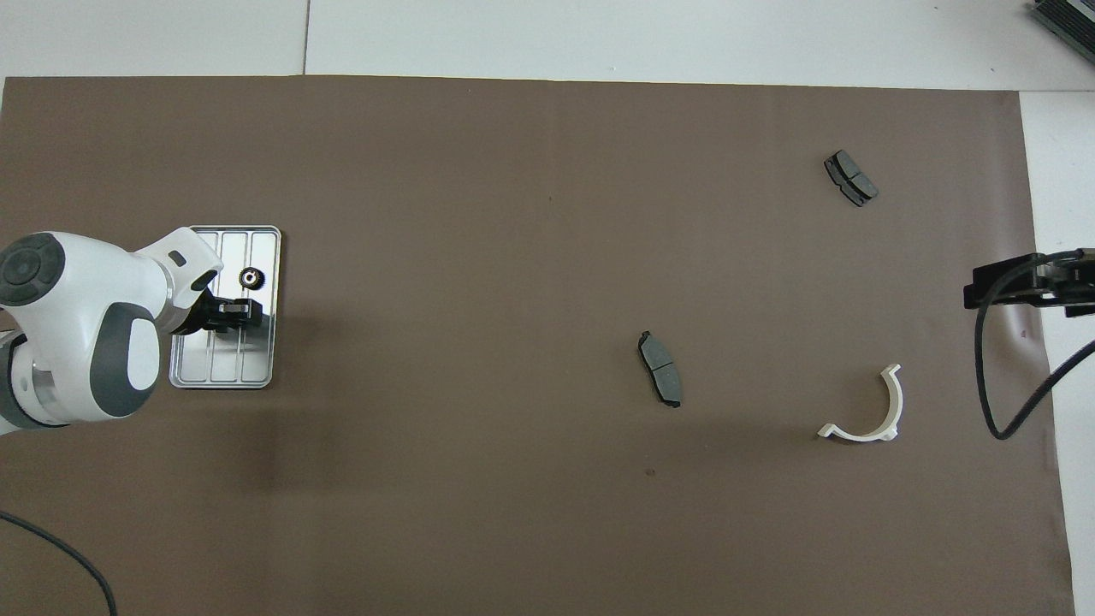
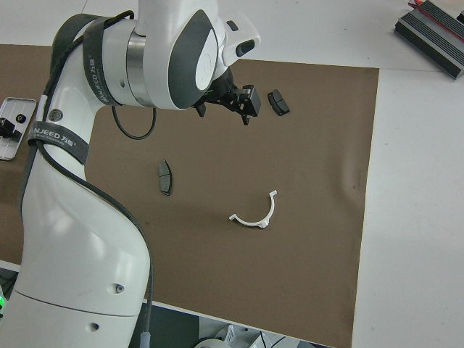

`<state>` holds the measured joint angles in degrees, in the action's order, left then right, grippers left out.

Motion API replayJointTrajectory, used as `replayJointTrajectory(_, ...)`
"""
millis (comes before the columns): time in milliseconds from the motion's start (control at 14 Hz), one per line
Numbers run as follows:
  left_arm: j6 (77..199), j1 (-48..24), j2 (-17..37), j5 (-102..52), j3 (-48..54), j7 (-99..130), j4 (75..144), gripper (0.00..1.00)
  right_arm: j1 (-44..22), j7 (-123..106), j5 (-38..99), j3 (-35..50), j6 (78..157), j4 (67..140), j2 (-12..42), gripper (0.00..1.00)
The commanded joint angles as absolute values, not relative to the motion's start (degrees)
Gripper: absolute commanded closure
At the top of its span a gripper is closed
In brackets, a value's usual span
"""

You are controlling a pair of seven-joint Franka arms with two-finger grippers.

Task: Place bearing gear from tray to pile
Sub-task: 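Lift the black gear out of the tray with the left gripper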

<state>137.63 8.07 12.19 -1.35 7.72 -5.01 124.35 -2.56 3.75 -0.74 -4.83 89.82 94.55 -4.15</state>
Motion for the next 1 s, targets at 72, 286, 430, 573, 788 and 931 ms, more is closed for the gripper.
replayJointTrajectory(72, 139.22, 9.14, 13.27, -0.88, 7.56, -4.92, 125.07, 0.51, -2.11, 2.37, -0.09, -4.57, 89.56, 95.80, -5.45, 0.00)
replayJointTrajectory(286, 138.69, 9.14, 13.27, -0.88, 7.56, -4.92, 124.46, 0.61, -2.11, 2.37, -0.09, -4.57, 89.56, 95.80, -5.45, 0.00)
replayJointTrajectory(430, 137.47, 9.14, 13.36, -0.88, 7.56, -4.92, 123.58, 0.65, -2.11, 2.37, -0.09, -4.57, 89.56, 95.80, -5.45, 0.00)
replayJointTrajectory(573, 136.32, 9.14, 13.45, -0.88, 7.56, -4.92, 122.70, 0.69, -2.11, 2.37, -0.09, -4.57, 89.56, 95.80, -5.45, 0.00)
replayJointTrajectory(788, 132.99, 8.97, 13.97, -0.88, 7.56, -4.75, 119.37, 0.69, -2.11, 2.37, -0.09, -4.57, 89.56, 95.80, -5.45, 0.00)
replayJointTrajectory(931, 130.00, 8.53, 15.03, -0.88, 7.65, -3.88, 116.20, 0.69, -2.11, 2.37, -0.09, -4.57, 89.56, 95.80, -5.45, 0.00)
